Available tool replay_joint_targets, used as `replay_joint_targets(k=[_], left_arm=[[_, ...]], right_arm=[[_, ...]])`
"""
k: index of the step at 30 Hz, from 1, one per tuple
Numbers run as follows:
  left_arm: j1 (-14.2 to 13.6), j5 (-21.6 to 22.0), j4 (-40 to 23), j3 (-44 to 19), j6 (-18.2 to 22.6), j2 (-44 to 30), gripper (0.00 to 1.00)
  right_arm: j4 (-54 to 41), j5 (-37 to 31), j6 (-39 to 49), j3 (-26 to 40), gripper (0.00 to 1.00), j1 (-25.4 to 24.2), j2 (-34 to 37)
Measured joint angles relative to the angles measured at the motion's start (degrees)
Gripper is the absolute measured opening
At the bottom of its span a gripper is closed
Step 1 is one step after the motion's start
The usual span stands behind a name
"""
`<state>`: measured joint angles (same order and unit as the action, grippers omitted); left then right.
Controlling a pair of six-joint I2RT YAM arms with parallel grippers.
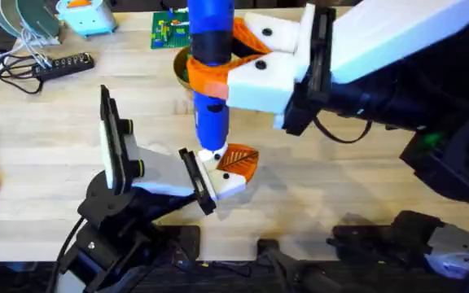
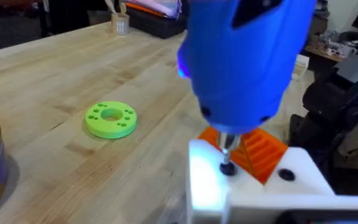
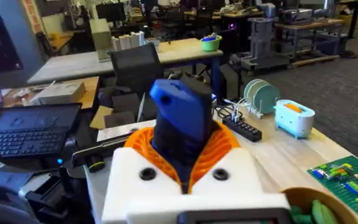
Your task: Pick up the gripper from the table and insert it into the empty holder that is missing its gripper. Then pick up a screw, insert it into the mounting hole, and use the screwdriver to tighten it. Finally, clean up the table by picking up the vegetable and placing it into the bucket.
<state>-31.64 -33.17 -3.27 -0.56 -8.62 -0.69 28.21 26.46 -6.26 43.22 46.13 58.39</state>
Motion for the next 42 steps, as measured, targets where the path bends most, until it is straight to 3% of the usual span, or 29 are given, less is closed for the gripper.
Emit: replay_joint_targets(k=[42], left_arm=[[0.0,0.0,-0.1,0.0,0.0,0.0,0.015]], right_arm=[[-3.8,0.0,-1.2,0.0,0.024,-0.3,-0.6]])
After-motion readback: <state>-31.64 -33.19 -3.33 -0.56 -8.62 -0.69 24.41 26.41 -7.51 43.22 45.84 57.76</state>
